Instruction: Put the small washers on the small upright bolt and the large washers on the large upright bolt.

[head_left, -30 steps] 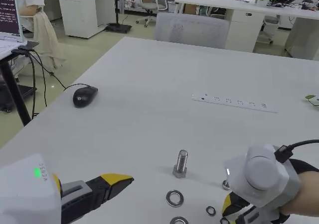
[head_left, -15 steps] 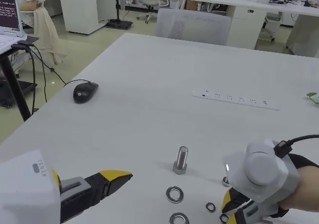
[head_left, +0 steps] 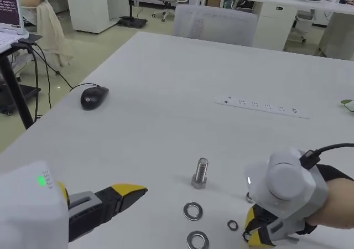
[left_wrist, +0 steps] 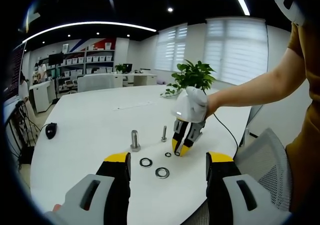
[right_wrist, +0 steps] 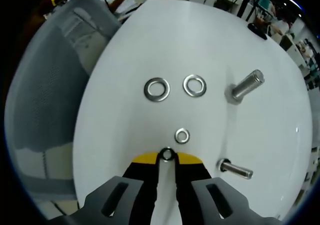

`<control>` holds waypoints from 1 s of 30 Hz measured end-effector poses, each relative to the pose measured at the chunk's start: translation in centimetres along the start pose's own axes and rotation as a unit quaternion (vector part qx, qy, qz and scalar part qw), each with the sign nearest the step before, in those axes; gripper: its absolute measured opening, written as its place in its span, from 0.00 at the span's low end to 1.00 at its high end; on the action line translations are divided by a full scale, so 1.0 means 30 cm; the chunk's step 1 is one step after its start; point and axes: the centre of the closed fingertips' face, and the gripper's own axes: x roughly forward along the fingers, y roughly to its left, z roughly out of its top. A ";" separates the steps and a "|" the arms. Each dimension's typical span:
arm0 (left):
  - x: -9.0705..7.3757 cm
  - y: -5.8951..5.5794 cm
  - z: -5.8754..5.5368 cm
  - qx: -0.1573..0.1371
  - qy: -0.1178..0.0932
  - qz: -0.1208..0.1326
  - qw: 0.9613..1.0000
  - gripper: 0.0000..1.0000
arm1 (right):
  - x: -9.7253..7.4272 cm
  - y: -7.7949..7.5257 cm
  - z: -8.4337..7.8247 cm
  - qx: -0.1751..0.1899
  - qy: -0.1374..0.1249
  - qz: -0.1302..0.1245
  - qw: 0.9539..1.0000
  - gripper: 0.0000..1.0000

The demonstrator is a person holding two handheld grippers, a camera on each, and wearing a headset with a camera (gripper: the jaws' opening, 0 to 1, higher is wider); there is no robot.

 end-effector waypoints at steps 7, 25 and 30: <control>0.001 -0.005 -0.008 0.002 0.008 -0.003 1.000 0.60 | -0.035 -0.015 -0.028 0.026 -0.002 -0.005 1.000 0.12; 0.014 -0.015 -0.001 0.007 0.011 -0.013 1.000 0.60 | -0.208 -0.144 -0.062 0.034 -0.004 -0.066 0.997 0.12; 0.013 -0.009 0.001 0.008 0.011 -0.011 1.000 0.60 | -0.229 -0.165 -0.054 0.027 0.001 -0.075 0.997 0.12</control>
